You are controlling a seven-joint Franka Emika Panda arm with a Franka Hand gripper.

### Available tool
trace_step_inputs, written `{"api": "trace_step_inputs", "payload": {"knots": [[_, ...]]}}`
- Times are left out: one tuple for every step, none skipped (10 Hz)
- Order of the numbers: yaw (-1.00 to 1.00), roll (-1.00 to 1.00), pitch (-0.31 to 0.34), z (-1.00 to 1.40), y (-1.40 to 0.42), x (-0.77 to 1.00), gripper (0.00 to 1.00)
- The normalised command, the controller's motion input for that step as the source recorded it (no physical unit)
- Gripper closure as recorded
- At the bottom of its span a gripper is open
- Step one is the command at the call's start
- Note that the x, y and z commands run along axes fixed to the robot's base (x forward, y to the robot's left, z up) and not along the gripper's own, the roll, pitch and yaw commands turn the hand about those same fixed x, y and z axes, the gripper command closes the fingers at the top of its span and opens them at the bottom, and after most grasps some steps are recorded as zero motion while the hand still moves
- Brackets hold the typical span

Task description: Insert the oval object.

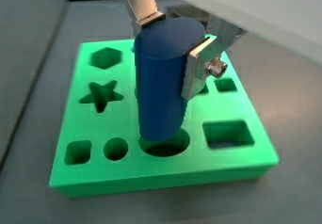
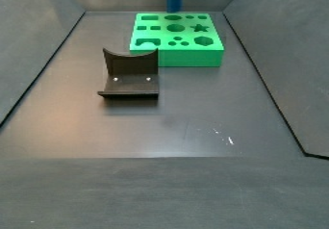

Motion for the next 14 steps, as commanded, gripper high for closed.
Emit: {"api": "trace_step_inputs", "payload": {"knots": [[-1.00,0.00,0.000,-0.26,0.00,0.00,1.00],[-1.00,-0.01,0.000,-0.25,0.00,0.00,1.00],[-1.00,-0.04,0.000,-0.15,0.00,0.01,1.00],[-1.00,-0.07,0.000,-0.04,-0.02,0.03,1.00],[-1.00,-0.10,0.000,0.00,-0.04,0.06,1.00],[-0.96,-0.09,0.000,0.00,-0.06,0.12,1.00],[-0.88,-0.09,0.000,-0.01,-0.13,0.16,1.00],[-0.77,-0.06,0.000,-0.09,-0.23,0.20,1.00],[-0.47,0.00,0.004,-0.09,-0.18,0.32,1.00],[-0.08,0.00,0.011,0.00,0.00,0.06,1.00],[0.00,0.02,0.000,0.00,0.00,0.00,1.00],[-0.05,0.10,0.000,-0.19,0.06,-0.12,1.00],[0.00,-0.09,-0.050,-0.16,0.00,-0.34,1.00],[-0.09,-0.15,-0.010,-0.09,-0.01,-0.10,1.00]]}}
